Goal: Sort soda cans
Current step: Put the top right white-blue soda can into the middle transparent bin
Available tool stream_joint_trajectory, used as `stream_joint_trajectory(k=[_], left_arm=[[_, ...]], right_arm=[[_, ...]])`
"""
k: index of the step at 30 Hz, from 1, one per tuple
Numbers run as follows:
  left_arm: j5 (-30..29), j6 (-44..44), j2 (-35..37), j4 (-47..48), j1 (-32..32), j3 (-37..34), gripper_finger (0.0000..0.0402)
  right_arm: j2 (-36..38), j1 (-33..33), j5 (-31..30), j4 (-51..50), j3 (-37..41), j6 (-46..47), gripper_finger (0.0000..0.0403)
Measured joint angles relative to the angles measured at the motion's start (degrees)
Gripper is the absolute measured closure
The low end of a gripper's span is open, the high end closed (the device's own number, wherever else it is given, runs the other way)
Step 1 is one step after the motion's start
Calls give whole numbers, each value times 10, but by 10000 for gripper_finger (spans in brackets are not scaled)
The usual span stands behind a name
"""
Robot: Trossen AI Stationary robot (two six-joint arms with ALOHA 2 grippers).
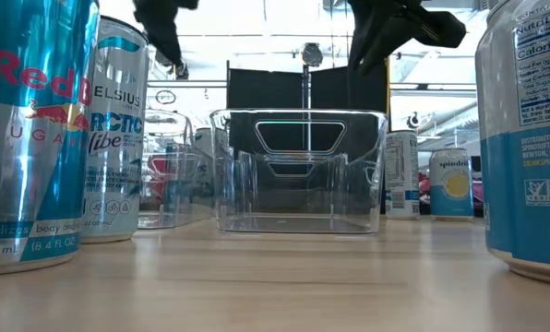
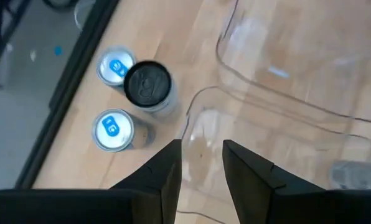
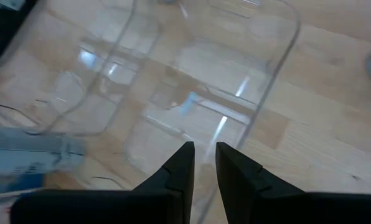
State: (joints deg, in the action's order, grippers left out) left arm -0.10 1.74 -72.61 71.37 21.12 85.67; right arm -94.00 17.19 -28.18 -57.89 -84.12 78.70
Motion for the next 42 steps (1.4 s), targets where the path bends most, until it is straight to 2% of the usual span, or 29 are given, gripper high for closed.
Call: stream_joint_trajectory(k=[4,8,11,17,19,21,23,29,36,42], left_arm=[[1,-4,72,-8,-25,-10,274],[1,-23,154,-40,-52,-53,274],[1,-46,223,-94,-71,-116,274],[16,-99,343,-270,-105,-279,274],[-10,-98,365,-292,-104,-315,274],[-49,-92,375,-290,-103,-334,274],[-52,-138,376,-282,-103,-335,274],[53,-103,375,-311,-113,-335,274],[60,-146,375,-294,-146,-335,274],[60,-178,375,-294,-181,-335,274]], right_arm=[[0,0,0,29,0,-3,344],[0,0,0,49,0,-3,344],[0,0,0,63,0,-3,344],[0,0,0,71,0,-30,344],[0,0,0,71,0,-34,344],[0,0,-3,71,0,-34,344],[0,0,-4,71,0,-40,344],[0,0,-3,67,0,-57,344],[0,-3,-6,63,0,-116,344],[0,-22,-48,62,0,-122,334]])
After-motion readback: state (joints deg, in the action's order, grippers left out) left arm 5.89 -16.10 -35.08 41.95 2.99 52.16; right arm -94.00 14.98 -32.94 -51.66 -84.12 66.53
